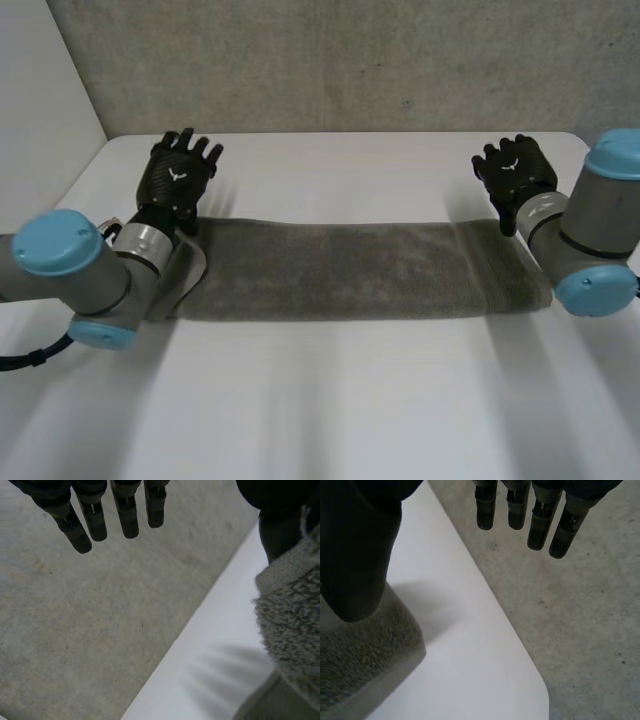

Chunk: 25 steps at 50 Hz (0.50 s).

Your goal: Fold the towel.

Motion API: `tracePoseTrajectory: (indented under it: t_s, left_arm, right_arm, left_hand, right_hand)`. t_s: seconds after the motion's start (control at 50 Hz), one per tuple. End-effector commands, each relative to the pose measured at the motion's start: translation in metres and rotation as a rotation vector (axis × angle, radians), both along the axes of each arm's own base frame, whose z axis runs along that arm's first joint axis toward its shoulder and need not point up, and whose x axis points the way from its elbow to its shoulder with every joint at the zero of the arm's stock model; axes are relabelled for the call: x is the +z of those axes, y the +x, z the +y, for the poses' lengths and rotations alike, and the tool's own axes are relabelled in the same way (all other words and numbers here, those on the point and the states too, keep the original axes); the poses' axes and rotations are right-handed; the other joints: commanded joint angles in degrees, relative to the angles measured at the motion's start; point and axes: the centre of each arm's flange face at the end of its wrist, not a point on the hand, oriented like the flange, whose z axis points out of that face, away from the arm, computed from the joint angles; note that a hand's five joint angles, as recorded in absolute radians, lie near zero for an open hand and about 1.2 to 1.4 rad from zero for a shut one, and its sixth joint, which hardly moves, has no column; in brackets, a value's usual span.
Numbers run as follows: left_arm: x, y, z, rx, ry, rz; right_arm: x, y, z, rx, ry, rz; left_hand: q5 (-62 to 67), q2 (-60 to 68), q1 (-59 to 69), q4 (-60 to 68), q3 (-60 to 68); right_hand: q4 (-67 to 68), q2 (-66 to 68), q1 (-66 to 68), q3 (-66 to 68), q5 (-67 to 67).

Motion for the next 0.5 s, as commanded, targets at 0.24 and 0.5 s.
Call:
tracePoseTrajectory:
  t_s: [0.24,0.5]
  left_arm:
    - [0.033,0.026,0.052,-0.028,0.177,0.273]
    - [0.004,0.025,0.059,0.004,0.422,0.244]
  right_arm:
    - [0.02,-0.021,0.093,0.058,0.108,-0.032]
    - [0.007,-0.038,0.098,0.027,0.165,-0.03]
  left_hand:
    - [-11.94,-4.19,-4.51,-4.52,-3.89]
    - [-12.27,-4.52,-4.84,-4.85,-4.22]
  right_hand:
    - [-4.89,-4.22,-4.27,-4.29,-3.32]
    - [-4.89,-4.22,-4.27,-4.29,-3.32]
